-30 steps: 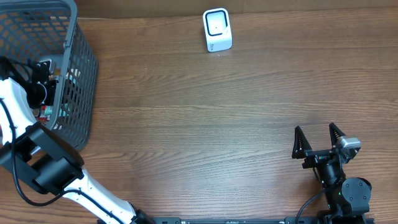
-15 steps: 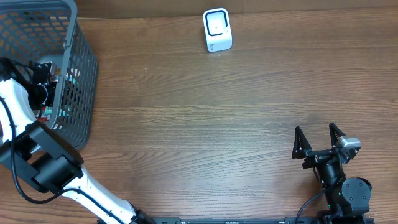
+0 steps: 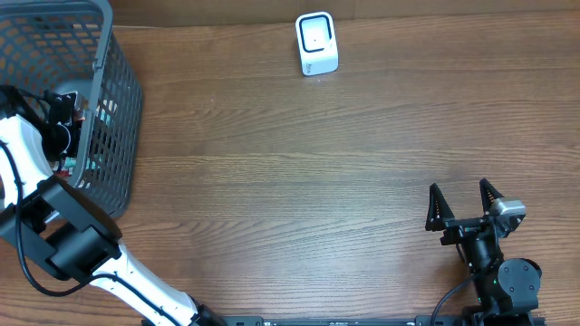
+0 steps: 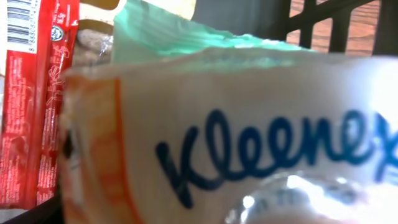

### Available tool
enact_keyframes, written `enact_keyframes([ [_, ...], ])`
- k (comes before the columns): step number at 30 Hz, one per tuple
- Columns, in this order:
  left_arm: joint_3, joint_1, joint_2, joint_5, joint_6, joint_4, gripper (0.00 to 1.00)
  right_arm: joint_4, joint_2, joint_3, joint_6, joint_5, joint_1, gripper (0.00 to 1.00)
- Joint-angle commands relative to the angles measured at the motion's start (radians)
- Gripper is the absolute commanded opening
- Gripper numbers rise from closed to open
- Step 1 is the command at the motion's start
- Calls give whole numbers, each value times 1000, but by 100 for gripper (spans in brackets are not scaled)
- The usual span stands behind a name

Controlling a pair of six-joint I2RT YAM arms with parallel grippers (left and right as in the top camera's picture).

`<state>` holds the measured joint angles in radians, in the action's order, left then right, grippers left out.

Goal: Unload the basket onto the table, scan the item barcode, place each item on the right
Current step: 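Grasp the orange Kleenex tissue pack in the basket with the left gripper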

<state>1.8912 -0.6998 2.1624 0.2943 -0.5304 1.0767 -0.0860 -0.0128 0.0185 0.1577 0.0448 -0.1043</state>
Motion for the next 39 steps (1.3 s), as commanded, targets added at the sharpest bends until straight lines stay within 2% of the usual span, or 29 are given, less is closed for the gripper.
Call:
enact_keyframes([
  [1,-6,6,20,-60,35,-3,87,5,10,-11,6,-6,5,100],
  [8,-7,8,20,-56,41,-3,83,5,10,-11,6,-6,5,100],
  [16,-72,9,20,-58,45,-50,86,5,10,-11,6,-6,5,100],
  [26,-54,10,18,-57,70,-52,61,5,10,-11,6,-6,5,100],
  [32,28,10,10,-58,115,8,45,5,10,-11,6,-6,5,100],
  [39,180,11,-43,-58,182,83,44,5,10,-11,6,-6,5,100],
])
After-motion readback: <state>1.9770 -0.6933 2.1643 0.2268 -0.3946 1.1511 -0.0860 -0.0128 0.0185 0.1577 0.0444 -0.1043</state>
